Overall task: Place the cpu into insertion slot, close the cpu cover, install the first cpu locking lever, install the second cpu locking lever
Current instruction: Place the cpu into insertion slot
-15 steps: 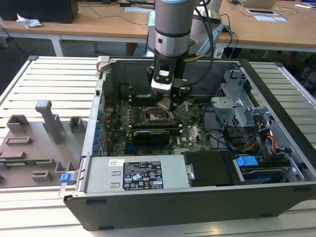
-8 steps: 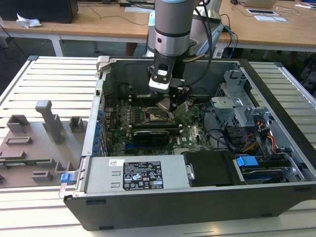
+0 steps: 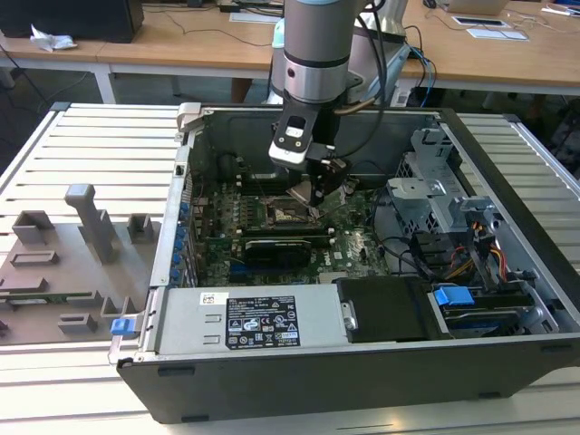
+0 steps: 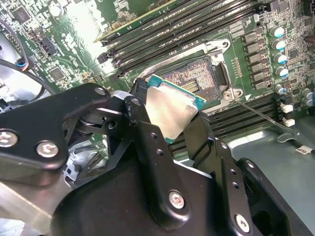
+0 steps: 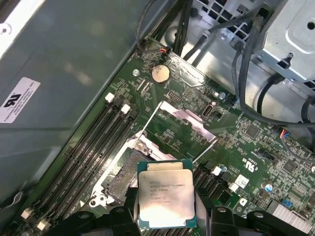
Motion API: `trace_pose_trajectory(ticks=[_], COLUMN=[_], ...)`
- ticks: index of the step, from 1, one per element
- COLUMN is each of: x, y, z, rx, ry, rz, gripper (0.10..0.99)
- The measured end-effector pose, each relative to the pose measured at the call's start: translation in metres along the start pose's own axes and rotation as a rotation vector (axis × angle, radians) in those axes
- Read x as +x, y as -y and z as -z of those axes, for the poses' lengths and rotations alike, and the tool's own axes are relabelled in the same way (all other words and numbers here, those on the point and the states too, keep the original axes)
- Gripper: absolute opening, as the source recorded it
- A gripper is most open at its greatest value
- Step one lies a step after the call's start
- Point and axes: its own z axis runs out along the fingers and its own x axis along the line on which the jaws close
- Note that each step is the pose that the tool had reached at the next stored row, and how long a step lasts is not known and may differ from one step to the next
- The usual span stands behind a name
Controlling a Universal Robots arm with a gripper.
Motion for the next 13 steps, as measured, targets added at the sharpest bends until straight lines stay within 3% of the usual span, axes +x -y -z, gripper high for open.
trace_pose_trajectory(ticks=[13], x=[0.0000], y=[0.0000], z=[-0.0001], rx=[0.010], ry=[0.0173], rz=[-0.105], gripper=[0.545])
